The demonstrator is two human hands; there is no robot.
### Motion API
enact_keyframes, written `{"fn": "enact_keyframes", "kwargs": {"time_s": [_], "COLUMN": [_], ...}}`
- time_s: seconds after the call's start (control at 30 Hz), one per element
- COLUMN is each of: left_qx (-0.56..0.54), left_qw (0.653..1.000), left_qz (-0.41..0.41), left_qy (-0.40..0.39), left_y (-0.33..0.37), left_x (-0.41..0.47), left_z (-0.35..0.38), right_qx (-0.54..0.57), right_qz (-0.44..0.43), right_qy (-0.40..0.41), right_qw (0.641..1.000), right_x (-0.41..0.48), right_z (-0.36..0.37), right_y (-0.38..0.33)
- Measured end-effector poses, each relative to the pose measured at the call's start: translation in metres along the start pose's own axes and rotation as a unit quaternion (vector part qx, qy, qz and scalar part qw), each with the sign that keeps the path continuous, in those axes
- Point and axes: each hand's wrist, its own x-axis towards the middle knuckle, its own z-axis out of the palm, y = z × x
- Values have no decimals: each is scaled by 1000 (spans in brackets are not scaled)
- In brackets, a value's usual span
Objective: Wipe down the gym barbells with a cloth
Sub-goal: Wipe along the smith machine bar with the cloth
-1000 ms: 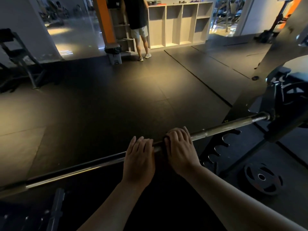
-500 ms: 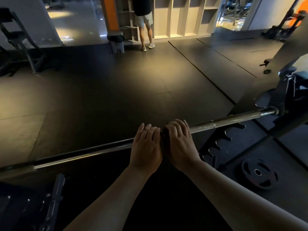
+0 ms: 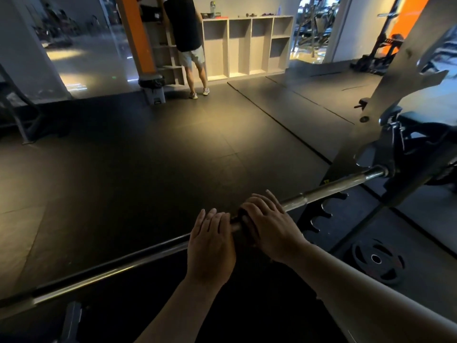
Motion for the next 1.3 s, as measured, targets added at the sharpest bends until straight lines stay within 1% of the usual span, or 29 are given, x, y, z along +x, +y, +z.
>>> {"fn": "enact_keyframes", "kwargs": {"time_s": [0.07,0.13,0.2,0.27,0.33,0.37,0.43,0.5,0.57,0.67,0.7,0.77,0.83,0.87,0.93,1.0,1.03,1.07,1.13,1.23,1.27,1.3], "left_qx": [-3,-7,-4,-4,-5,-6,-4,-4,-7,-14,-13,-4,3,3,-1,-6,-9,-9,0,7,1,-5], "left_qw": [1000,1000,1000,999,1000,1000,1000,1000,1000,1000,1000,1000,1000,1000,1000,1000,1000,1000,1000,1000,1000,1000], "left_qz": [5,7,13,14,11,10,5,-4,-5,5,2,-10,-13,-13,-12,-9,-7,-5,-6,-20,-25,-27], "left_qy": [12,18,25,34,28,22,17,12,18,20,15,2,-1,2,7,13,16,14,2,-6,-7,-6], "left_y": [-1,-1,0,-1,-3,-3,-2,0,1,0,0,3,4,5,5,3,3,3,3,6,6,6], "left_x": [1,1,1,1,1,1,2,2,1,1,1,1,1,1,1,1,0,0,0,0,0,0], "left_z": [3,5,5,7,9,9,7,6,6,2,0,-2,-1,0,0,0,0,0,-3,-7,-7,-6], "right_qx": [51,61,30,7,-5,2,47,82,71,35,34,43,57,61,40,20,10,0,3,21,23,25], "right_qz": [77,114,62,9,-10,4,73,125,103,23,23,76,133,138,77,-2,-19,-11,48,120,122,104], "right_qy": [31,19,0,-29,-31,-14,22,30,27,5,16,46,49,41,16,-6,-3,2,7,5,-2,-7], "right_qw": [995,991,998,1000,999,1000,996,988,992,999,999,995,988,988,996,1000,1000,1000,999,993,992,994], "right_x": [3,3,-6,-12,-12,-11,-6,-4,-8,-11,-10,-7,-5,-6,-16,-19,-16,-12,-2,8,8,4], "right_z": [-1,8,20,18,11,8,7,16,23,14,10,4,7,11,21,14,9,2,-8,-4,1,5], "right_y": [-12,-30,-37,-25,-8,-6,-18,-36,-42,-12,-1,5,-9,-17,-26,-15,-5,3,8,-10,-18,-24]}}
